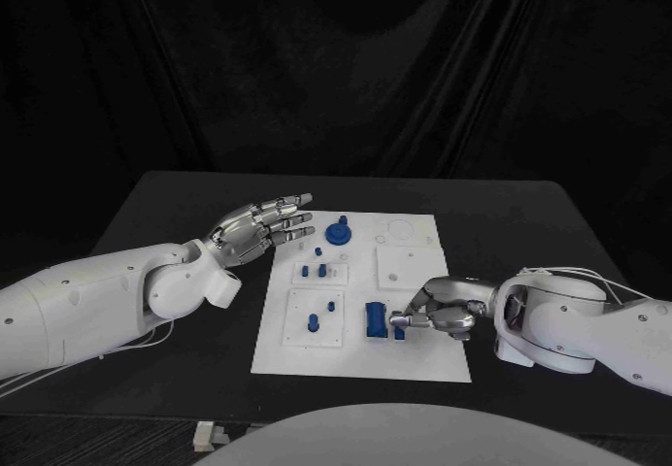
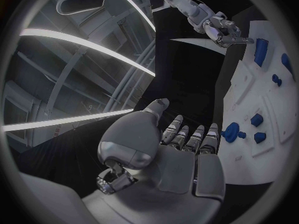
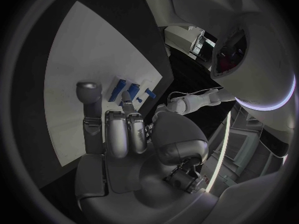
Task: Assemble the parts on the task board
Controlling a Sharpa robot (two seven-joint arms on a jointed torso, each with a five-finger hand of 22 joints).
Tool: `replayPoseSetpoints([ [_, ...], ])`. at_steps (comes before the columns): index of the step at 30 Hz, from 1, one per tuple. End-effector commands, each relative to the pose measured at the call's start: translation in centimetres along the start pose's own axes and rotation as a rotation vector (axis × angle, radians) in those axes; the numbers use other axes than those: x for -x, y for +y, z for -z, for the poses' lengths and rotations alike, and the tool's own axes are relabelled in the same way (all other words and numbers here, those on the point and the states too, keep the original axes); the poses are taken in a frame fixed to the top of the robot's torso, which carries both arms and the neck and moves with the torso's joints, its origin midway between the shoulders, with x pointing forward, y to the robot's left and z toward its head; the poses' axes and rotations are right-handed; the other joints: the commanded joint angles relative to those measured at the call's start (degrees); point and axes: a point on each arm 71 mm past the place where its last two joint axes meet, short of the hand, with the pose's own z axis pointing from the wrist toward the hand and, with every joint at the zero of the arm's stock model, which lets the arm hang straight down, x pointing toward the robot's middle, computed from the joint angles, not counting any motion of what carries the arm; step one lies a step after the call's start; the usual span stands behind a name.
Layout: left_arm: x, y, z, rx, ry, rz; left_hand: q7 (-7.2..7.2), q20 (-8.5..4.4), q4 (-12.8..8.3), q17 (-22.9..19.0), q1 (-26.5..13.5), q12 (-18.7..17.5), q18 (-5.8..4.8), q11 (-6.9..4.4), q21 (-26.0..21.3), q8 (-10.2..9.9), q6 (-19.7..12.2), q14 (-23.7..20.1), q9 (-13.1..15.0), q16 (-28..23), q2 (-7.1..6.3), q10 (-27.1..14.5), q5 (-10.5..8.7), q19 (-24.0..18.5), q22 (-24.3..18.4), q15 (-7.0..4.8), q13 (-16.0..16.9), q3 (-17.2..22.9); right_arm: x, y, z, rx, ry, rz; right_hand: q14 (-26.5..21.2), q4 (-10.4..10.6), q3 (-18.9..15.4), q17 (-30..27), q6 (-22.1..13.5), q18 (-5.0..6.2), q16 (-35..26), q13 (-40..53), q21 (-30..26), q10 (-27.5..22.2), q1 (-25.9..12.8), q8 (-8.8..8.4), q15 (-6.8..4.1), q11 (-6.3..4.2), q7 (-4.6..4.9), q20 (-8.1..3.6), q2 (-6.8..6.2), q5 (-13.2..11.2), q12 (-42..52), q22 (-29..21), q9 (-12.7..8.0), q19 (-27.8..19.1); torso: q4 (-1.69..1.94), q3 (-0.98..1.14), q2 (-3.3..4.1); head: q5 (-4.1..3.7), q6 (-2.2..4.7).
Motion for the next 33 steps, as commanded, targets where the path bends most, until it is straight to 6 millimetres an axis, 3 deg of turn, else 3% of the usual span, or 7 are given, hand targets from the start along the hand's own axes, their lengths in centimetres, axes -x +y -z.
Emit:
replayPoseSetpoints([
  [1,-0.2,-0.1,-0.1,-0.017,0.009,0.013,0.46,-0.06,-0.43,0.05,-0.52,0.40,-0.50,0.40,0.22,0.36,0.13,0.11,0.05,0.25,0.16,0.03,0.36,0.30,0.05,0.30,0.05,0.06,-0.5,-0.3,-0.2,-0.029,0.046,0.031,3.91,0.00,-1.15,2.52,0.44,-0.55,0.27,15.07,-0.15,5.97,-1.21,-0.49,-0.53,-0.33,0.07,-0.36,0.93,-1.06,0.15,4.40,-0.55,-0.09,0.00,0.00,0.00,0.01,0.00],
  [10,-0.2,0.0,-0.1,-0.016,0.011,0.014,0.46,-0.06,-0.46,0.05,-0.56,0.44,-0.51,0.45,0.20,0.33,0.04,0.10,0.03,0.26,0.20,0.05,0.36,0.27,0.00,0.29,0.05,0.12,-0.8,-0.8,-0.6,-0.056,0.063,0.020,3.81,-0.03,-2.44,2.00,-0.06,-0.44,0.10,15.07,-0.75,5.97,-2.35,-1.28,-0.86,-0.79,-0.57,-0.47,2.51,-1.01,0.15,4.28,-1.34,-0.24,0.00,0.00,0.00,0.05,0.00],
  [16,-0.2,0.0,-0.1,-0.015,0.010,0.014,0.46,-0.06,-0.46,0.05,-0.56,0.44,-0.51,0.45,0.20,0.33,0.04,0.10,0.03,0.26,0.20,0.05,0.36,0.27,0.00,0.29,0.05,0.12,-0.9,-1.1,-0.7,-0.083,0.065,0.013,3.75,-0.06,-2.84,1.74,-0.61,-0.38,0.00,15.07,-1.01,5.97,-2.60,-1.77,-1.20,-1.23,-1.12,-0.63,2.88,-0.62,0.15,4.22,-1.70,-0.30,0.00,0.00,0.00,0.09,0.00],
  [26,-0.2,0.0,0.0,-0.021,0.011,0.015,0.46,-0.06,-0.50,0.06,-0.60,0.52,-0.53,0.51,0.22,0.34,0.07,0.12,0.04,0.32,0.25,0.07,0.37,0.31,0.04,0.30,0.06,0.20,-0.3,-1.3,-0.6,-0.069,-0.006,0.004,3.82,-0.09,-2.79,2.06,0.24,-0.47,0.09,15.07,-0.71,5.97,-2.27,-1.54,-1.27,-1.17,-0.85,-0.81,2.98,0.76,0.15,4.29,-1.77,-0.20,0.00,0.00,0.00,0.02,0.00],
  [30,-0.2,-0.1,0.0,-0.033,0.010,0.015,0.46,-0.05,-0.60,0.07,-0.61,0.64,-0.55,0.60,0.24,0.44,0.25,0.15,0.07,0.39,0.21,0.11,0.42,0.35,0.08,0.35,0.09,0.28,0.3,-1.2,-0.3,-0.016,-0.093,-0.009,3.89,-0.10,-3.49,2.33,2.96,-0.55,0.20,15.07,-0.51,5.97,-1.98,-0.45,-0.84,-0.62,-0.18,-0.67,2.79,0.51,0.15,4.35,-1.52,-0.07,0.00,0.00,0.00,0.11,0.00],
  [33,-0.1,-0.3,0.1,-0.051,0.004,0.012,0.49,-0.06,-0.87,0.11,-0.61,0.87,-0.57,0.75,0.29,0.57,0.52,0.25,0.11,0.58,0.12,0.20,0.53,0.47,0.17,0.39,0.12,0.44,1.0,-1.1,0.3,0.029,-0.184,-0.069,3.75,-0.12,-4.55,1.61,7.85,-0.55,0.01,15.07,-1.38,5.97,-1.62,1.51,0.44,0.99,0.45,0.09,2.76,-0.66,0.15,4.16,-0.79,-0.17,0.00,0.00,0.00,0.15,0.00],
])
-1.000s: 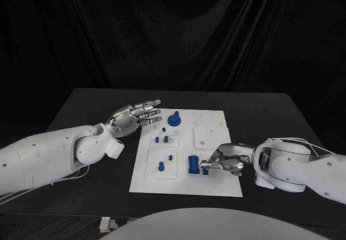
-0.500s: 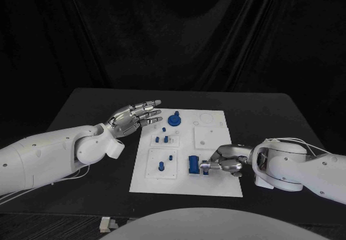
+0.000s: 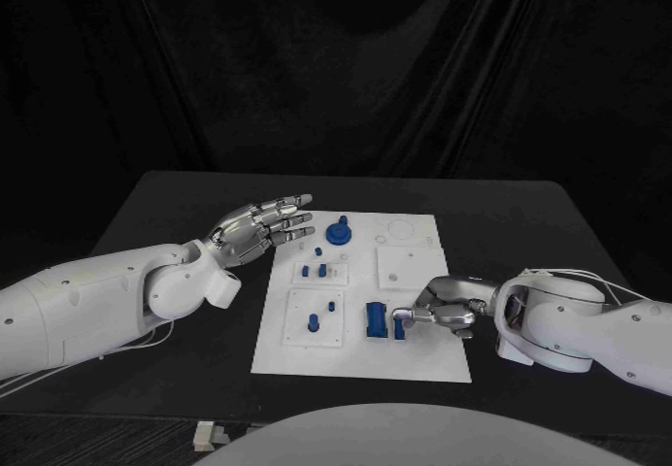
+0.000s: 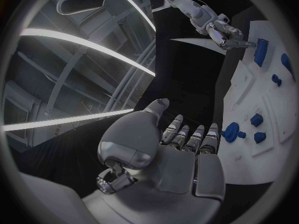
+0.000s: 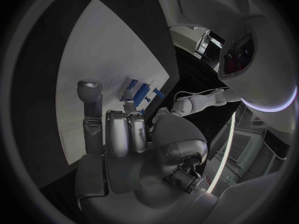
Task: Assemble the parts on the task board
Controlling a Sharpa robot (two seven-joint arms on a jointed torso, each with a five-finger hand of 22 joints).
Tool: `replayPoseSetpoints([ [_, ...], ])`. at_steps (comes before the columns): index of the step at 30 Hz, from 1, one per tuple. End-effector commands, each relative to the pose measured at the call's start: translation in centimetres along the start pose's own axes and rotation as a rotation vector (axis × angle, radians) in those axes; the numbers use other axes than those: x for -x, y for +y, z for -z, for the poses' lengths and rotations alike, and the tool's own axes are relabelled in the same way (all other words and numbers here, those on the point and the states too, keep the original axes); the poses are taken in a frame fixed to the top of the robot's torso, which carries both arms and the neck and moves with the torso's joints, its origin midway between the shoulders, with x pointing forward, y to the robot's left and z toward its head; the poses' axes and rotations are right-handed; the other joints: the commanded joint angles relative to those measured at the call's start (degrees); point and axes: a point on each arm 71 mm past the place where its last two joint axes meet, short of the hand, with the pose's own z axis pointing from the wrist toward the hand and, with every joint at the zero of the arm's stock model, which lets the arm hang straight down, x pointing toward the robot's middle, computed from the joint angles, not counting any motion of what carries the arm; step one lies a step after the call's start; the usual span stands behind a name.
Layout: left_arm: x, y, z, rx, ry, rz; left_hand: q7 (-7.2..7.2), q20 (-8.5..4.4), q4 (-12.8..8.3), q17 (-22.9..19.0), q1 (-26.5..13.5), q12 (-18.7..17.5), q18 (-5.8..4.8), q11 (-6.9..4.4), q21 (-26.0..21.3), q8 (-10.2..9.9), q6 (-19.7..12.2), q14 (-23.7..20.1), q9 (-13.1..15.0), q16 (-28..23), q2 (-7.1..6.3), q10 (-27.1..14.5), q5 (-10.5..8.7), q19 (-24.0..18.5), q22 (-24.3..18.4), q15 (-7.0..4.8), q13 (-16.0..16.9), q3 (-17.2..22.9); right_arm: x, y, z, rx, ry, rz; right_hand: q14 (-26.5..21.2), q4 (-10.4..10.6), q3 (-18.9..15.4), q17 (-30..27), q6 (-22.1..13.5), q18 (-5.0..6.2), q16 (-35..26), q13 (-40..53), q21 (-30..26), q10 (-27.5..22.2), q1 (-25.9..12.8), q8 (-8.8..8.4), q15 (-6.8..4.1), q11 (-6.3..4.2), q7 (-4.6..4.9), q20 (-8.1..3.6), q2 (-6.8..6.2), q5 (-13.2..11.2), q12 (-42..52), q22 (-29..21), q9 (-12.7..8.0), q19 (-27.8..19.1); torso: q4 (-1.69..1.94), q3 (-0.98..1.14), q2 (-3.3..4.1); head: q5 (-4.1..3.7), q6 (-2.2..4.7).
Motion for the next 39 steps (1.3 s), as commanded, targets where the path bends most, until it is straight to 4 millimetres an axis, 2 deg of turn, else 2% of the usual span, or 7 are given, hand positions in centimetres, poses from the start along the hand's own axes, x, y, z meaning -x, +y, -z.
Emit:
replayPoseSetpoints([
  [1,-0.1,-0.4,0.0,-0.054,0.003,0.010,0.43,-0.06,-0.61,0.09,-0.39,0.52,-0.59,0.54,0.32,0.42,0.57,0.28,0.16,0.34,-0.16,0.04,0.37,0.52,0.15,0.38,0.08,0.11,1.4,0.4,0.8,0.087,-0.181,-0.101,3.62,0.00,-0.74,0.48,3.47,-0.33,-0.35,15.09,-1.92,5.95,0.72,1.35,0.77,0.79,0.36,0.82,-0.04,-0.64,0.15,3.87,0.59,-0.27,0.00,-0.01,0.00,0.07,0.00],
  [10,0.1,-1.2,0.3,-0.161,-0.032,-0.012,2.10,-0.11,-1.22,0.49,-1.34,7.61,-0.07,2.52,1.20,2.39,5.34,2.06,0.58,2.73,-0.25,3.76,0.53,2.38,1.29,-0.50,1.18,0.92,8.4,0.8,3.4,0.257,-0.569,-0.542,1.16,-0.01,-1.65,-12.42,7.57,1.52,-6.65,9.47,-16.33,2.85,3.67,2.90,-0.42,-0.70,-1.08,0.45,0.19,2.51,-4.89,-0.81,2.62,-3.25,0.00,0.00,0.00,-0.66,0.00],
  [14,0.0,-1.5,0.0,-0.224,-0.044,-0.025,2.59,-0.19,-0.24,0.77,-1.38,11.93,1.23,3.86,1.69,3.66,9.13,3.65,0.85,4.26,-0.45,6.90,0.57,3.40,1.82,-2.23,1.67,0.97,10.6,0.4,4.3,0.321,-0.734,-0.592,-7.56,0.00,-2.57,-42.87,6.57,1.70,-28.71,-13.67,-27.20,-11.26,4.93,2.61,0.66,0.45,-0.01,2.01,-0.05,3.77,-29.73,-7.79,3.90,-8.58,0.00,0.00,0.00,-1.30,0.00],
  [18,-0.1,-1.7,-0.2,-0.266,-0.052,-0.034,2.61,-0.20,0.11,0.83,-0.76,13.61,1.92,4.28,1.78,4.20,11.08,4.23,0.97,4.61,-0.68,8.27,0.77,3.59,1.79,-2.85,1.82,1.13,11.5,-0.3,4.3,0.342,-0.790,-0.602,-23.97,-0.09,-4.42,-59.94,0.55,0.74,-61.21,-40.66,-31.64,-34.13,6.75,-0.80,9.49,7.92,4.27,9.42,-0.20,2.94,-62.38,-25.50,1.86,-29.52,0.00,0.01,0.00,-1.46,0.00],
  [21,0.0,-1.9,-0.2,-0.294,-0.066,-0.052,2.53,-0.32,0.68,0.64,-0.26,13.46,2.39,4.08,1.43,4.32,12.05,3.47,0.97,3.58,-1.28,8.18,0.81,2.92,1.16,-3.78,1.68,0.94,11.2,-0.9,3.8,0.346,-0.779,-0.624,-39.38,-0.05,-4.80,-68.07,-9.75,-1.16,-75.54,-52.70,-33.90,-47.04,8.28,-2.85,16.39,14.60,1.08,14.39,-0.29,2.37,-73.50,-36.46,-1.08,-44.76,0.00,0.01,0.01,-1.76,0.00],
  [28,0.2,-2.4,-0.1,-0.363,-0.077,-0.230,-1.25,-3.57,16.21,-1.00,3.79,5.53,3.67,-1.56,-0.98,-0.08,7.27,-1.43,0.37,-4.63,-4.32,1.75,-4.57,-2.30,-3.71,-9.57,0.66,-7.44,9.7,-1.9,2.5,0.374,-0.762,-0.642,-80.10,-0.11,-5.90,-73.63,-43.57,0.16,-84.28,-68.46,-36.82,-79.65,11.14,-5.51,12.15,3.19,-10.40,11.34,-0.99,2.07,-82.22,-71.92,-3.08,-81.00,0.00,0.01,0.00,-1.11,0.00],
  [39,0.7,-2.2,0.5,-0.403,-0.124,-0.337,-4.22,-7.36,22.04,-1.03,8.43,2.91,3.77,-5.29,-1.32,-3.61,3.16,-1.45,-0.14,-4.72,-4.36,-0.33,-8.10,-3.02,-4.84,-12.41,0.21,-12.72,8.5,-1.9,1.0,0.412,-0.692,-0.666,-82.33,-0.07,-5.27,-74.05,-44.50,0.85,-84.36,-70.74,-36.92,-81.56,11.86,-5.54,11.14,3.22,-10.53,10.89,-1.18,1.97,-81.91,-72.83,-3.13,-81.29,0.00,0.02,0.00,-0.72,0.00],
])
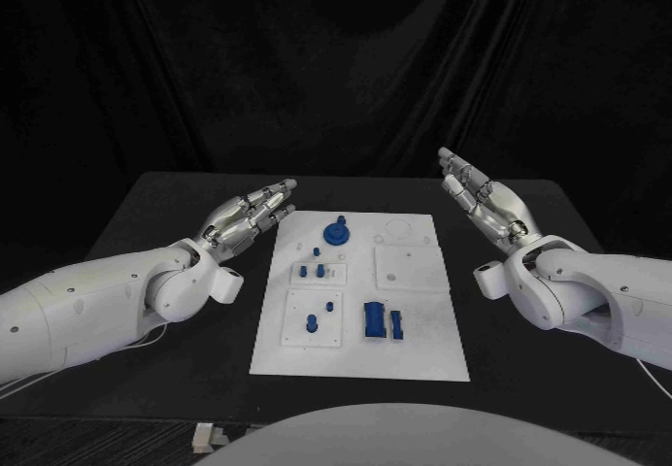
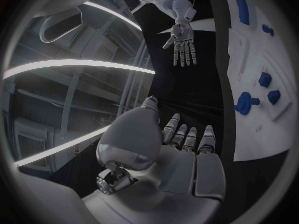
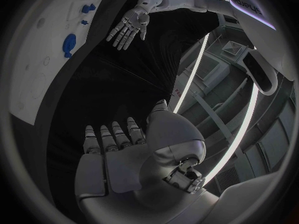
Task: Assemble the parts on the task board
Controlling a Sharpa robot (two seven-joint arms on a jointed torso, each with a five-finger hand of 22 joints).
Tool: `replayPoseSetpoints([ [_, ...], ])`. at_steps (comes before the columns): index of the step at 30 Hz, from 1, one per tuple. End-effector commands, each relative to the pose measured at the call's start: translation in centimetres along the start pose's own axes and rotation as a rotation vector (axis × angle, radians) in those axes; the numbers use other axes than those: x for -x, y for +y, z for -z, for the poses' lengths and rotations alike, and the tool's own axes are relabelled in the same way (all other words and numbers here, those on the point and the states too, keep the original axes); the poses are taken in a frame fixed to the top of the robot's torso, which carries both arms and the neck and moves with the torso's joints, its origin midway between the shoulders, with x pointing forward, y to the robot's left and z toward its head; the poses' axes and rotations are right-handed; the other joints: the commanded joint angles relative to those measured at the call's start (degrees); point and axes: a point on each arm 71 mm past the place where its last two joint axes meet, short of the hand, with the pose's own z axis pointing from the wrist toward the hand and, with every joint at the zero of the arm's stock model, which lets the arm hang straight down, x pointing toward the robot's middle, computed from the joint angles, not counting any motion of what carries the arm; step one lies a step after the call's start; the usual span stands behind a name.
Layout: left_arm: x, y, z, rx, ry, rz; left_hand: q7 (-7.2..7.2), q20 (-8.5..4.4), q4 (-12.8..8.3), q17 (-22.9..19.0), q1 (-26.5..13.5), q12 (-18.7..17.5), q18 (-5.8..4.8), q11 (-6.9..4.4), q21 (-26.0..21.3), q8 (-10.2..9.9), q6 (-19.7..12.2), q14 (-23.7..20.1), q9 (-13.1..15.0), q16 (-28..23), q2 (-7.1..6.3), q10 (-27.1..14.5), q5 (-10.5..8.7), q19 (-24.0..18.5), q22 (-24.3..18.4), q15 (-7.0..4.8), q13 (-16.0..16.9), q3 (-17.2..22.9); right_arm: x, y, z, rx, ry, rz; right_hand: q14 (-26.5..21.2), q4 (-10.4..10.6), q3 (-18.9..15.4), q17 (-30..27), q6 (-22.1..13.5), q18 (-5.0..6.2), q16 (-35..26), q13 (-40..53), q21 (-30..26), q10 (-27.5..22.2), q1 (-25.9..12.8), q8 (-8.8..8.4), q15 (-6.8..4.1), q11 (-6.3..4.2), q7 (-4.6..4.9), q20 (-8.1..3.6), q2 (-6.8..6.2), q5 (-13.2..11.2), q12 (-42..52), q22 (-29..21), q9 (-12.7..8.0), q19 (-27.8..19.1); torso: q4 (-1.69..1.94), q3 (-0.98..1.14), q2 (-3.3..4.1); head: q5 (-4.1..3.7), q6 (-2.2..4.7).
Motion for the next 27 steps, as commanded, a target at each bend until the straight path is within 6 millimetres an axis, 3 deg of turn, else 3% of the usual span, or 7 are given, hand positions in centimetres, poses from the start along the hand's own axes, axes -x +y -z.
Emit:
replayPoseSetpoints([
  [1,-0.1,-2.0,0.4,-0.299,-0.011,-0.073,0.22,-0.45,-0.06,-0.05,1.29,0.17,0.59,0.20,-0.20,-0.50,-0.01,0.08,-0.02,-0.20,0.32,-0.11,1.21,-0.04,-0.04,-0.06,-0.02,-0.69,-0.3,0.0,0.0,0.029,0.035,-0.041,-0.23,0.02,-0.29,-0.07,0.34,0.79,0.07,-0.16,-0.26,0.09,0.28,-0.05,0.41,0.89,1.03,0.23,0.18,-0.17,0.70,-0.01,0.08,-0.07,0.00,-0.01,0.00,-0.19,0.00],
  [4,-0.2,-1.9,0.4,-0.297,-0.011,-0.073,0.50,-0.27,-0.09,-0.05,2.10,0.35,0.58,0.52,-0.19,-0.55,0.47,0.08,0.02,-0.20,0.53,-0.13,2.09,-0.03,-0.03,0.23,-0.01,-0.87,-0.3,-0.3,0.1,0.020,0.045,-0.048,-0.26,0.03,-0.25,-0.06,0.35,0.74,0.21,-0.30,-0.25,0.08,0.13,-0.07,0.73,1.47,1.39,0.48,0.21,-0.19,1.04,-0.02,0.07,-0.06,0.00,0.01,0.00,-0.23,0.00],
  [5,0.0,0.2,0.1,0.005,-0.011,-0.028,-2.95,-3.00,-5.03,-0.05,-21.09,-1.91,-2.93,-1.01,-0.40,-3.09,-5.36,0.08,-2.20,-0.20,-3.05,-0.60,-5.59,-0.26,-0.54,-2.13,-1.14,2.63,-0.1,-0.2,0.0,0.004,0.013,-0.014,-1.86,-4.98,7.45,-0.95,-3.23,-2.56,-1.80,-4.30,-0.64,-2.42,-17.34,-1.64,-1.85,-2.26,6.73,-3.63,-4.52,-3.11,-1.68,-2.10,-1.54,-0.53,0.00,0.00,0.00,-0.16,0.01],
  [9,-0.1,0.1,-0.1,0.002,-0.029,-0.034,-2.95,-4.03,-6.51,-0.05,-27.66,-2.28,-2.94,-1.01,-0.40,-3.09,-6.95,0.08,-2.20,-0.20,-4.18,-0.60,-7.74,-0.26,-0.54,-2.13,-1.14,3.43,-0.4,-0.1,-0.6,-0.005,-0.015,-0.028,-1.86,-11.49,17.16,-0.95,-11.68,-8.54,-1.80,-4.30,-0.64,-2.42,-39.35,-1.64,-6.66,-2.26,6.73,-12.09,-9.84,-10.38,-7.42,-2.10,-1.54,-0.53,-0.15,0.09,-0.07,-0.12,0.73],
  [11,-0.2,0.0,-0.3,0.000,-0.047,-0.039,-2.95,-4.43,-7.22,-0.05,-30.78,-6.37,-3.38,-1.01,-0.40,-3.09,-7.73,0.08,-2.20,-0.20,-4.68,-0.60,-8.76,-0.26,-0.54,-2.13,-1.14,3.83,-0.6,0.1,-1.0,-0.013,-0.036,-0.040,-1.86,-16.59,19.09,-0.95,-11.68,-8.54,-1.80,-4.30,-0.64,-2.42,-43.97,-1.64,-6.66,-2.26,6.73,-12.09,-15.08,-10.38,-7.42,-2.10,-1.54,-0.53,-0.26,0.16,-0.12,-0.10,1.29],
  [24,-2.1,-1.8,-2.3,-0.011,-0.302,-0.088,-2.95,-10.00,-11.24,-0.05,-48.70,-6.37,-5.19,-1.01,-0.40,-3.09,-12.22,0.08,-2.20,-0.20,-7.53,-0.60,-14.66,-0.26,-0.54,-2.13,-1.14,9.87,-4.1,1.7,-5.6,-0.179,-0.300,-0.238,-1.86,-16.59,24.82,-0.95,-11.68,-8.54,-1.80,-4.30,-0.64,-2.42,-57.78,-1.64,-6.66,-2.26,6.73,-12.09,-15.08,-10.38,-7.42,-2.10,-1.54,-0.53,-2.24,1.35,-1.02,0.40,11.21],
  [27,-2.7,-2.4,-2.8,-0.005,-0.385,-0.096,-2.95,-10.00,-12.06,-0.05,-52.13,-6.37,-9.78,-1.01,-0.40,-3.09,-13.07,0.08,-2.20,-0.20,-11.58,-0.60,-15.81,-0.26,-0.54,-2.13,-1.14,9.87,-4.5,1.8,-6.0,-0.201,-0.321,-0.260,-1.86,-16.59,24.82,-0.95,-11.68,-8.54,-1.80,-4.30,-0.64,-2.42,-57.78,-1.64,-6.66,-2.26,6.73,-12.09,-15.08,-10.38,-7.42,-2.10,-1.54,-0.53,-2.67,1.61,-1.21,0.51,13.35],
])
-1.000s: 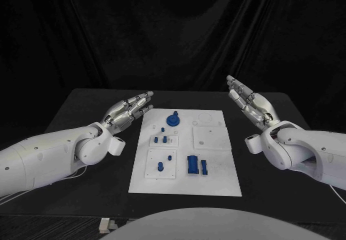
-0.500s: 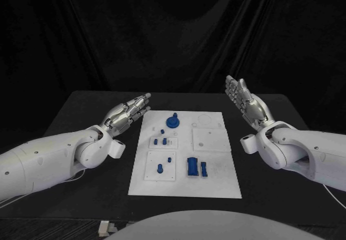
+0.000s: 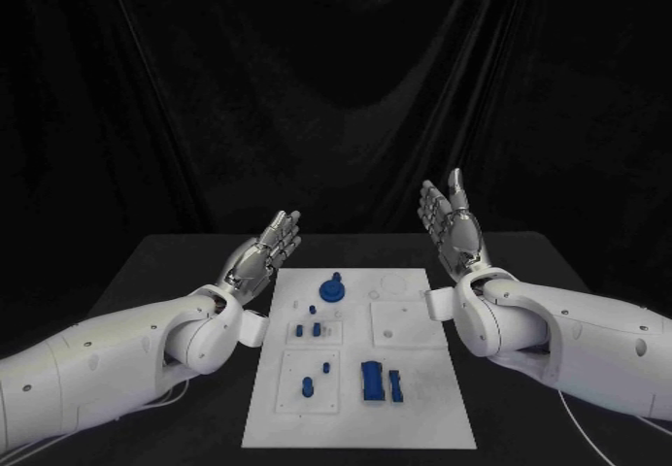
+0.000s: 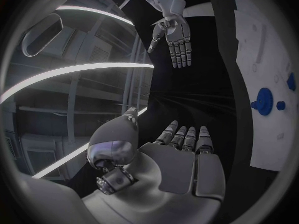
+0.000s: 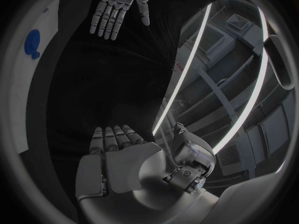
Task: Assemble the parts on the task board
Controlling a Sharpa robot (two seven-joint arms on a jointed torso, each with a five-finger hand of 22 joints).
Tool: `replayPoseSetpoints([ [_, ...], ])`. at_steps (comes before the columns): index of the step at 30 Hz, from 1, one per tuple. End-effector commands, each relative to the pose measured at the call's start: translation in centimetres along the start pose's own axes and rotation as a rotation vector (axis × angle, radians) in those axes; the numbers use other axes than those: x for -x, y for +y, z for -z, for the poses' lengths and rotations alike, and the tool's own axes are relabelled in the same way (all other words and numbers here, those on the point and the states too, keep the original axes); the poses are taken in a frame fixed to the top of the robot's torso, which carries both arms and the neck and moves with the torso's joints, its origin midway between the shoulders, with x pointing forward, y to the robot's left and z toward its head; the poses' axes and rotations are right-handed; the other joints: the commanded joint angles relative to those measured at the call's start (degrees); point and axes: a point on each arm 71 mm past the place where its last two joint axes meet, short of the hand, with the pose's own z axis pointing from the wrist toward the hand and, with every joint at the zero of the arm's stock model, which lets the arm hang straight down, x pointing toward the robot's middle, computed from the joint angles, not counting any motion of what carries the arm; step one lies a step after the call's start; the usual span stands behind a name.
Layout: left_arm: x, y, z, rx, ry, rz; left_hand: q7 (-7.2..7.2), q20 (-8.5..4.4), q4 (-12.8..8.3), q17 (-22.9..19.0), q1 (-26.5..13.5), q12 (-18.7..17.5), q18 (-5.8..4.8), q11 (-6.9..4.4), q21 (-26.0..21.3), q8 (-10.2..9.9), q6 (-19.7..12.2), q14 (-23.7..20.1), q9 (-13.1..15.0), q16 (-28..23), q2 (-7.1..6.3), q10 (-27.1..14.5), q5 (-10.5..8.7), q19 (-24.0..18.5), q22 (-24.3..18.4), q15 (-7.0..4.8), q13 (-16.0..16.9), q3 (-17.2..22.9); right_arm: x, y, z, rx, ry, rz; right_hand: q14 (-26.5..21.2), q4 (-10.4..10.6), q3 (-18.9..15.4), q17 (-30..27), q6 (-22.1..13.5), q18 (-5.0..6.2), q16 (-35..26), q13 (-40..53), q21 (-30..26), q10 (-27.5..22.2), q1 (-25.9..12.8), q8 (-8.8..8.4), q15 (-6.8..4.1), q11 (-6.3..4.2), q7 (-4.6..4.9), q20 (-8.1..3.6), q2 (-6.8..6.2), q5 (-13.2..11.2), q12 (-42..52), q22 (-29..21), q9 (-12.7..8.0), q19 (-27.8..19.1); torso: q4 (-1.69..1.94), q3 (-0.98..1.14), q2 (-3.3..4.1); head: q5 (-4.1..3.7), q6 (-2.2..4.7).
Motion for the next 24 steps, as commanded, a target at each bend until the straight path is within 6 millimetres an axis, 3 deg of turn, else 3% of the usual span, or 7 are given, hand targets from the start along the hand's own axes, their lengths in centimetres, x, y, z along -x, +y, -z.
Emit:
replayPoseSetpoints([
  [1,0.3,-0.2,-0.1,0.046,-0.214,-0.056,-0.04,-2.06,-2.15,-0.07,-9.89,-0.55,-5.02,-0.40,-0.40,-0.27,-2.41,-0.03,-0.10,-0.20,-4.10,-0.19,-3.23,0.00,-0.08,-0.40,-0.08,2.31,0.6,-0.9,0.0,-0.125,-0.123,-0.017,-0.02,0.00,0.15,-0.05,-0.20,-0.41,-0.21,-0.06,-0.20,-0.01,-0.36,-0.20,-0.30,-0.20,0.01,-0.30,0.06,-0.20,-0.21,-0.06,-0.05,-0.02,-0.87,0.53,-0.40,0.11,2.70],
  [3,-0.1,-0.5,-0.3,0.052,-0.260,-0.060,-0.04,-2.06,-2.51,-0.07,-11.56,-0.55,-5.02,-0.40,-0.40,-0.27,-2.78,-0.03,-0.10,-0.20,-4.10,-0.19,-3.77,0.00,-0.08,-0.40,-0.08,2.31,0.6,-0.9,0.0,-0.125,-0.124,-0.018,-0.02,0.00,0.15,-0.05,-0.20,-0.41,-0.21,-0.06,-0.20,-0.01,-0.36,-0.20,-0.30,-0.20,0.01,-0.30,0.06,-0.20,-0.21,-0.06,-0.05,-0.02,-1.03,0.62,-0.47,0.15,3.48],
  [4,-0.2,-0.7,-0.4,0.056,-0.282,-0.062,-0.04,-2.06,-6.70,-0.07,-12.31,-0.55,-5.02,-0.40,-0.40,-0.27,-3.00,-0.03,-0.10,-0.20,-4.10,-0.19,-4.01,0.00,-0.08,-0.40,-0.08,2.31,0.6,-0.9,0.0,-0.125,-0.124,-0.018,-0.02,0.00,0.15,-0.05,-0.20,-0.41,-0.21,-0.06,-0.20,-0.01,-0.36,-0.20,-0.30,-0.20,0.01,-0.30,0.06,-0.20,-0.21,-0.06,-0.05,-0.02,-1.09,0.66,-0.50,0.16,3.80],
  [10,-1.0,-1.5,-0.6,0.077,-0.389,-0.068,-0.04,-2.06,-6.70,-0.07,-16.52,-0.55,-5.02,-0.40,-0.40,-0.27,-7.77,-0.03,-0.10,-0.20,-4.10,-0.19,-5.40,0.00,-0.08,-0.40,-0.08,2.31,0.6,-0.9,0.0,-0.125,-0.124,-0.018,-0.02,0.00,0.15,-0.05,-0.20,-0.41,-0.21,-0.06,-0.20,-0.01,-0.36,-0.20,-0.30,-0.20,0.01,-0.30,0.06,-0.20,-0.21,-0.06,-0.05,-0.02,-1.23,0.74,-0.56,0.20,4.49],
  [14,-1.3,-1.8,-0.6,0.086,-0.423,-0.069,-0.04,-2.06,-6.70,-0.07,-18.65,-0.55,-5.02,-0.40,-0.40,-0.27,-7.77,-0.03,-0.10,-0.20,-4.10,-0.19,-6.11,0.00,-0.08,-0.40,-0.08,2.31,0.6,-0.9,0.0,-0.125,-0.124,-0.018,-0.02,0.00,0.15,-0.05,-0.20,-0.41,-0.21,-0.06,-0.20,-0.01,-0.36,-0.20,-0.30,-0.20,0.01,-0.30,0.06,-0.20,-0.21,-0.06,-0.05,-0.02,-1.23,0.74,-0.56,0.20,4.49],
  [15,-1.3,-1.9,-0.6,0.087,-0.428,-0.069,-0.04,-2.06,-6.70,-0.07,-19.15,-0.55,-5.02,-0.40,-0.40,-0.27,-7.77,-0.03,-0.10,-0.20,-4.10,-0.19,-10.17,0.00,-0.08,-0.40,-0.08,2.31,0.6,-0.9,0.0,-0.125,-0.124,-0.018,-0.02,0.00,0.15,-0.05,-0.20,-0.41,-0.21,-0.06,-0.20,-0.01,-0.36,-0.20,-0.30,-0.20,0.01,-0.30,0.06,-0.20,-0.21,-0.06,-0.05,-0.02,-1.23,0.74,-0.56,0.20,4.49],
  [24,-1.4,-1.9,-0.6,0.088,-0.434,-0.070,-0.04,-2.06,-6.70,-0.07,-22.97,-0.55,-5.02,-0.40,-0.40,-0.27,-7.77,-0.03,-0.10,-0.20,-4.10,-0.19,-10.17,0.00,-0.08,-0.40,-0.08,2.31,0.6,-0.9,0.0,-0.125,-0.124,-0.018,-0.02,0.00,0.15,-0.05,-0.20,-0.41,-0.21,-0.06,-0.20,-0.01,-0.36,-0.20,-0.30,-0.20,0.01,-0.30,0.06,-0.20,-0.21,-0.06,-0.05,-0.02,-1.23,0.74,-0.56,0.20,4.49],
])
